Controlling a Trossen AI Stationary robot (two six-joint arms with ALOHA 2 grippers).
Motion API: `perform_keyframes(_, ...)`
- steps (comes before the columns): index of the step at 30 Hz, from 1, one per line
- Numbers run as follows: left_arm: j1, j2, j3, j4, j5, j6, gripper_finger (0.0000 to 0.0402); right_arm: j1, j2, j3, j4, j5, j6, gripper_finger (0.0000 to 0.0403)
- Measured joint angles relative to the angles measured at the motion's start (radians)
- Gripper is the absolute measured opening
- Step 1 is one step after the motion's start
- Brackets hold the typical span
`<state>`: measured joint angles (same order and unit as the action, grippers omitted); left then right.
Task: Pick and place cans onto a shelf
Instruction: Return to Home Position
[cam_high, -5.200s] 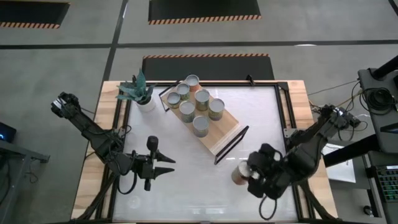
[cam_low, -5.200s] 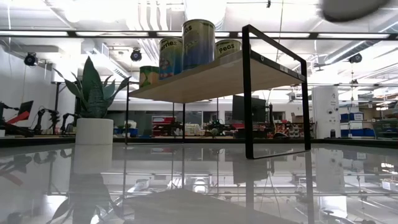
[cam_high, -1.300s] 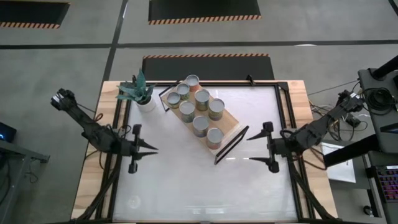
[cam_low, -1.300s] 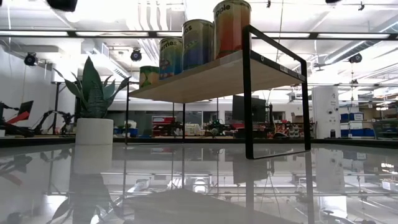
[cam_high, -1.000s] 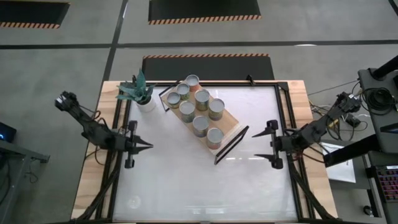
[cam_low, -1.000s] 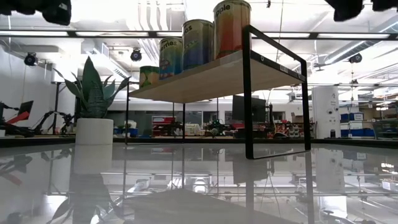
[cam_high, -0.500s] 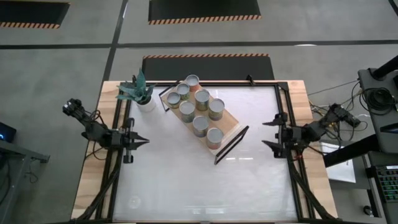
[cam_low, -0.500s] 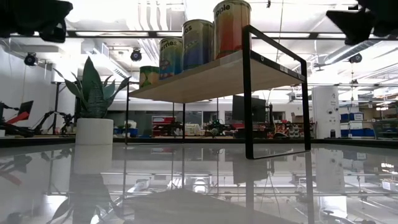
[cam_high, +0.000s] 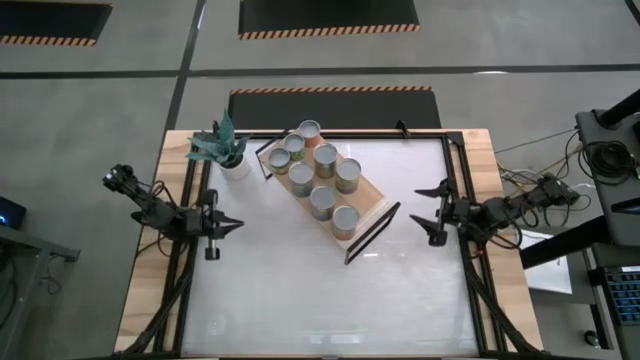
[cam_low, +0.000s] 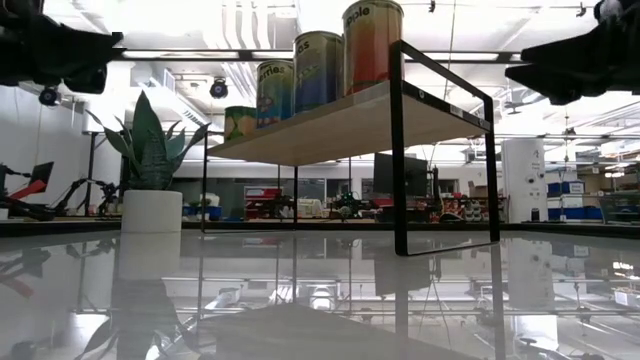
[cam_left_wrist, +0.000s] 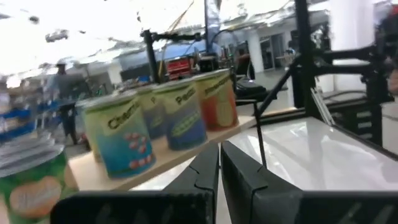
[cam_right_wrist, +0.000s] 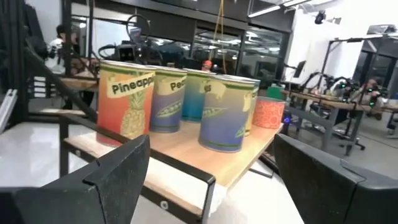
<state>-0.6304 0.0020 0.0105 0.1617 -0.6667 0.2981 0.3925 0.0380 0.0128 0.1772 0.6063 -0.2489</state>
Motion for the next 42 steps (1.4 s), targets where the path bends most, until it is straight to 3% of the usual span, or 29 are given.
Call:
perform_keyframes(4, 0.000, 0.003, 0.007, -0.001, -0.047, -0.047, 0.0000, -0.004, 0.000, 0.001, 0.007, 0.032, 0.007, 0.0325)
perform_keyframes(42, -0.001, 0.007, 0.013, 0.001, -0.045, -0.049, 0.0000, -0.003, 0.004, 0.005, 0.006, 0.024, 0.013, 0.0325)
